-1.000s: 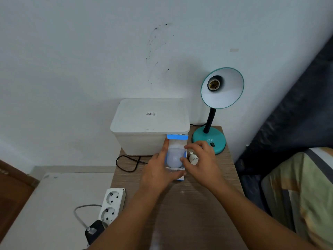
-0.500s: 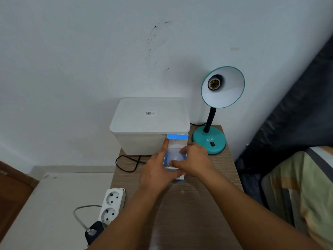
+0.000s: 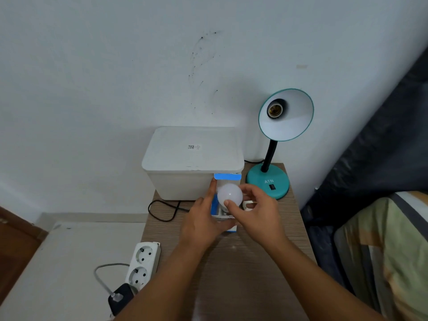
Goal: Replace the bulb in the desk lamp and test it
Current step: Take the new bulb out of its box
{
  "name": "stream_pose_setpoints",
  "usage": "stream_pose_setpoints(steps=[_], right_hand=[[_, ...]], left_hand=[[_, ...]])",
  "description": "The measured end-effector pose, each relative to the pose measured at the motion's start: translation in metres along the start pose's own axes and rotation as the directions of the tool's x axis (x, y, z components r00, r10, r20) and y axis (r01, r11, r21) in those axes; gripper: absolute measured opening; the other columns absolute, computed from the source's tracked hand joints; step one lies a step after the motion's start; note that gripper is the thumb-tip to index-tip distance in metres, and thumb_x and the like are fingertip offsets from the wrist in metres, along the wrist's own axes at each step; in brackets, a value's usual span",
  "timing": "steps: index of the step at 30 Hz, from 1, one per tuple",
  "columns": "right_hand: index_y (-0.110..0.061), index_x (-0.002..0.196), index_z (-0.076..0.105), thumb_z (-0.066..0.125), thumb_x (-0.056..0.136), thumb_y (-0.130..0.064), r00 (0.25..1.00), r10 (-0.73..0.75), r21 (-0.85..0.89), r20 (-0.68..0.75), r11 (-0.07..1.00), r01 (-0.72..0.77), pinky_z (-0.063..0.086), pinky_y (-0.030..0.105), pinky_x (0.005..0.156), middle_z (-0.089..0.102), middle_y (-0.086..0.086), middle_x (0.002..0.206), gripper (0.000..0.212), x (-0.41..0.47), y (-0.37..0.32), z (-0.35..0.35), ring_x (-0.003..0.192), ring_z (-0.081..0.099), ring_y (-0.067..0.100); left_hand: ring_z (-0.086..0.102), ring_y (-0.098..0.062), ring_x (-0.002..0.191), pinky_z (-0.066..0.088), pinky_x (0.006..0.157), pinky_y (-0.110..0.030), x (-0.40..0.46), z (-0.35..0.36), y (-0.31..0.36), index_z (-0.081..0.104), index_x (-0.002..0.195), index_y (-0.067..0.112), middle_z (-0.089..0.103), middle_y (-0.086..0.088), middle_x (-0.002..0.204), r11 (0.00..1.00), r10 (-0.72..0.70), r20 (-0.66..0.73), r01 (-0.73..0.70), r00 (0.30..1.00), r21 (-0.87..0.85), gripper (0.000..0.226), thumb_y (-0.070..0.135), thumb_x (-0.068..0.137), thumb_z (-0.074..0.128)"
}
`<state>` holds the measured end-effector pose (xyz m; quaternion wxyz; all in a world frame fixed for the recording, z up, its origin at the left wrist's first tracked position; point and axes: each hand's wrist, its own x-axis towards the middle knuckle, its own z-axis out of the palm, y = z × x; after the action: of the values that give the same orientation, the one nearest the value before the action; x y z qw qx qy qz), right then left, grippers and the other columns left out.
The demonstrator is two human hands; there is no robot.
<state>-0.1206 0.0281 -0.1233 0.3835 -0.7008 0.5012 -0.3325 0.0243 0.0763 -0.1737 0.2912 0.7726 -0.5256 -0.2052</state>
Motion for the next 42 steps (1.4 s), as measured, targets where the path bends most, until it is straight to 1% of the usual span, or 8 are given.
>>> stream_pose_setpoints(steps=[5,9,12,16,23,30,36,42], right_hand=[[-0.031,0.110,0.060,0.081,0.072,-0.033,0.999,0.012,0.202,-0.047,0.979,-0.003,0.057,0.024,0.073,0.067,-0.016,0.101,0.043,-0.007,-0.003,-0.010,0.090,0.065,0.003],[-0.027,0.111,0.058,0.080,0.075,-0.025,0.993,0.034,0.293,-0.115,0.956,0.002,0.057,0.022,0.071,0.066,-0.010,0.104,0.041,-0.005,-0.007,-0.024,0.088,0.066,0.004],[-0.025,0.113,0.057,0.078,0.078,-0.026,0.987,0.051,0.316,-0.154,0.949,0.000,0.053,0.015,0.065,0.065,-0.010,0.107,0.041,-0.003,-0.009,-0.033,0.086,0.064,-0.002],[-0.026,0.114,0.057,0.077,0.078,-0.028,0.983,0.061,0.311,-0.175,0.950,-0.004,0.052,0.012,0.063,0.064,-0.010,0.109,0.041,-0.002,-0.009,-0.035,0.088,0.063,-0.003],[-0.027,0.114,0.056,0.076,0.079,-0.028,0.978,0.085,0.367,-0.191,0.930,-0.009,0.057,0.023,0.070,0.065,-0.008,0.111,0.040,-0.002,-0.003,-0.035,0.092,0.068,0.010],[-0.028,0.110,0.056,0.076,0.080,-0.026,0.963,0.096,0.378,-0.251,0.926,0.006,0.057,0.029,0.077,0.064,-0.008,0.110,0.037,0.004,0.000,-0.038,0.093,0.067,0.014],[-0.026,0.112,0.055,0.075,0.080,-0.025,0.962,0.094,0.353,-0.255,0.935,0.003,0.054,0.013,0.066,0.062,-0.010,0.110,0.037,-0.002,0.000,-0.041,0.091,0.066,0.007],[-0.029,0.108,0.055,0.075,0.080,-0.024,0.963,0.077,0.379,-0.258,0.925,0.027,0.053,0.015,0.067,0.062,-0.013,0.105,0.034,-0.002,-0.001,-0.042,0.088,0.067,0.008]], left_hand=[[0.048,-0.016,0.127,0.048,0.094,-0.032,0.000,0.000,0.001,-0.010,0.151,0.051,0.050,0.002,0.140,1.000,-0.006,0.004,0.006,1.000,0.007,0.122,0.066,0.068,0.077],[0.048,-0.015,0.125,0.047,0.093,-0.030,-0.003,0.000,0.005,-0.011,0.151,0.051,0.049,0.003,0.137,1.000,-0.016,-0.003,0.016,1.000,0.021,0.120,0.060,0.071,0.078],[0.049,-0.017,0.127,0.048,0.095,-0.032,-0.005,0.000,0.006,-0.010,0.152,0.048,0.048,0.003,0.141,1.000,-0.020,-0.019,0.021,1.000,0.017,0.121,0.061,0.070,0.079],[0.050,-0.019,0.131,0.053,0.096,-0.038,-0.006,-0.001,0.006,0.007,0.153,0.040,0.048,0.004,0.148,0.997,-0.064,-0.042,0.062,0.997,-0.051,0.118,0.058,0.065,0.084],[0.050,-0.020,0.131,0.054,0.095,-0.039,-0.006,-0.006,0.008,0.001,0.153,0.043,0.051,0.004,0.143,0.994,-0.066,-0.035,0.062,0.997,-0.095,0.125,0.054,0.063,0.087],[0.044,-0.014,0.134,0.051,0.099,-0.038,-0.007,-0.004,0.009,0.009,0.153,0.045,0.044,0.011,0.148,0.997,-0.020,-0.036,0.017,0.999,-0.081,0.117,0.057,0.064,0.084],[0.044,-0.016,0.135,0.049,0.099,-0.038,-0.011,0.001,0.006,0.008,0.154,0.043,0.043,0.008,0.149,0.998,-0.025,-0.031,0.024,0.999,-0.056,0.117,0.061,0.065,0.082],[0.047,-0.010,0.122,0.044,0.093,-0.027,-0.013,0.001,0.000,0.027,0.150,0.042,0.046,0.007,0.138,0.997,-0.020,-0.033,0.017,0.999,-0.077,0.102,0.063,0.065,0.080]])
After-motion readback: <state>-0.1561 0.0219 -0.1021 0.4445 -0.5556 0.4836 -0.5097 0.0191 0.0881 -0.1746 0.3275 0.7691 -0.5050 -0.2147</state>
